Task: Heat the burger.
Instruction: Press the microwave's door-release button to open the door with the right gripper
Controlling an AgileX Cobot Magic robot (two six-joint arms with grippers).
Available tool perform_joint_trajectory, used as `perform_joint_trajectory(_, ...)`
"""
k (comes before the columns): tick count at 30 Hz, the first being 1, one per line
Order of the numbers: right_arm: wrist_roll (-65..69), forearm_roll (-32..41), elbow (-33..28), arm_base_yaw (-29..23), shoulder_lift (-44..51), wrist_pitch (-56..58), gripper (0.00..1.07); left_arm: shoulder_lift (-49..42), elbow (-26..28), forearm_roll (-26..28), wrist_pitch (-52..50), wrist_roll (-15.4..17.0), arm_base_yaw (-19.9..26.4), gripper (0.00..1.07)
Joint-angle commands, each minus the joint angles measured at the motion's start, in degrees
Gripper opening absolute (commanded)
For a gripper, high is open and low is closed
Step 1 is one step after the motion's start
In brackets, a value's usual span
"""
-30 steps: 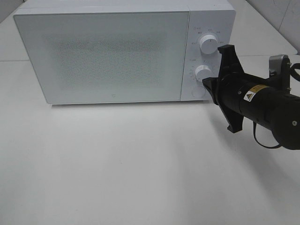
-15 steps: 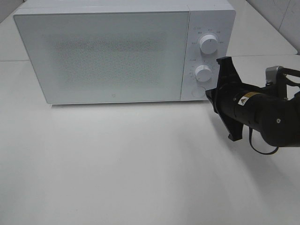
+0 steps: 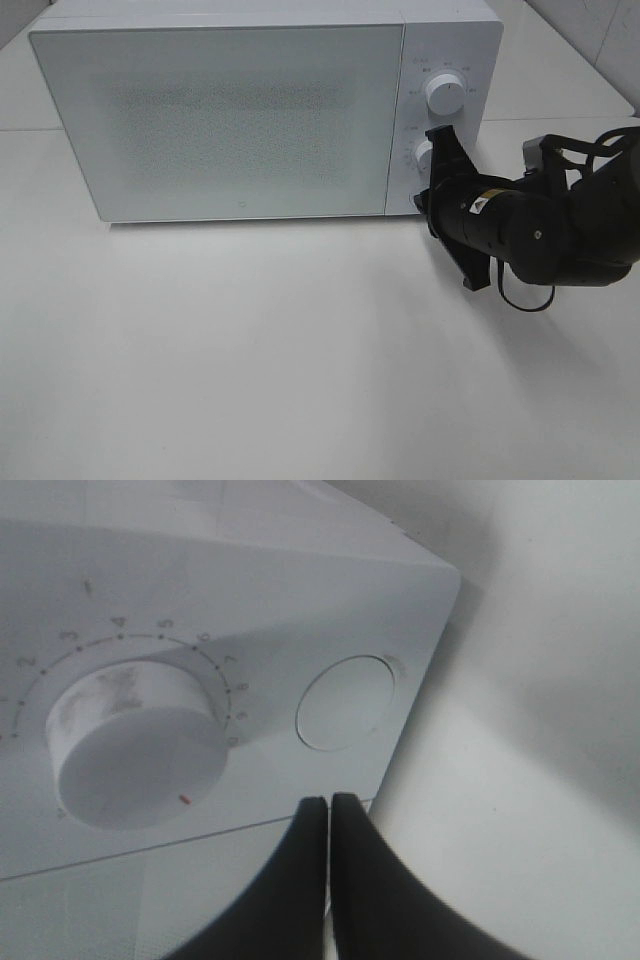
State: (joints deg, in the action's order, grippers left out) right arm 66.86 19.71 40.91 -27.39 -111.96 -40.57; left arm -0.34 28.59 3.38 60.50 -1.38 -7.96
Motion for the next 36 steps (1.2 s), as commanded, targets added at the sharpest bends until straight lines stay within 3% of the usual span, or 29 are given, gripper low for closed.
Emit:
perform_joint_trajectory(1, -2.01, 0.80, 1.55, -0.06, -0.69, 0.29, 0.00, -0.46, -0.11, 0.29, -0.80, 0.00, 0.06, 0.00)
perform_joint_trajectory(8, -8.08, 6.36, 2.52, 0.00, -2.46, 1.55, 0.00, -0.46, -0.11, 0.29, -0.80, 0.00, 0.06, 0.00)
perform_joint_trajectory(36, -9.51, 4.58, 4.81, 1.49, -3.55, 0.29, 0.00, -0.46, -0.11, 0.29, -0.80, 0.00, 0.06, 0.00)
